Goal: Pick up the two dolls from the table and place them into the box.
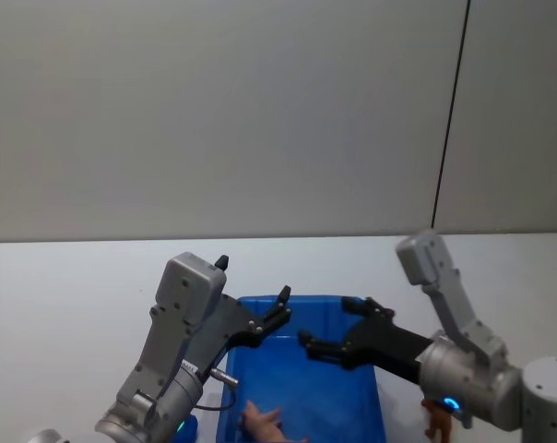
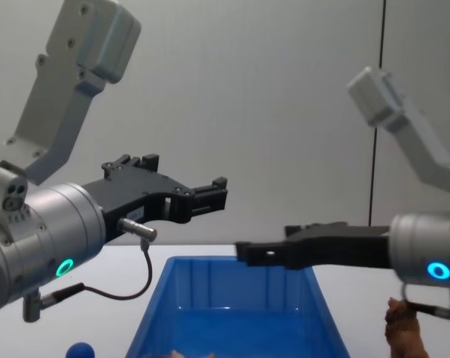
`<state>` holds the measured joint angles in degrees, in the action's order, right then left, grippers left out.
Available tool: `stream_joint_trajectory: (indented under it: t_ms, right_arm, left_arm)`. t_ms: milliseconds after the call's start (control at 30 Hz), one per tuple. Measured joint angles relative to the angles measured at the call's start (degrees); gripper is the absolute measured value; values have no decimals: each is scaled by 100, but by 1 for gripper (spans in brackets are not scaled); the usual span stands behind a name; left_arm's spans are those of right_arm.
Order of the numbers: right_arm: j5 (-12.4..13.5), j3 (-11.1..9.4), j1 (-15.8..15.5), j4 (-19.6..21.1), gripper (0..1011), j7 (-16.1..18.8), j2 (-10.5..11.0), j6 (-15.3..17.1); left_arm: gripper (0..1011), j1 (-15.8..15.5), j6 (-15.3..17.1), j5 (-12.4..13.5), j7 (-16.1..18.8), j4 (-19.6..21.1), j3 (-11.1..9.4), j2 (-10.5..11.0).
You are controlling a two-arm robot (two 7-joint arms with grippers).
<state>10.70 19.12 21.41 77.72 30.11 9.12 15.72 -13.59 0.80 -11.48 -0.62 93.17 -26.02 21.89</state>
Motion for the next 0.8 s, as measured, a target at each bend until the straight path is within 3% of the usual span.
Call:
stream_joint_trajectory:
  t_ms: [333,633,800]
  right_arm:
    - [223,-209,-588,608,1001,-364,442,-159]
    - [594,-428,-1359,1331,1001,-893,943,-232]
    - [760,-513,-1598,1532,1001,-1107,1107,-202]
  left_arm:
    - [1001,0,0,0,0,0,0,0]
    - [1002,0,0,0,0,0,0,0]
    - [1001,0,0,0,0,0,0,0]
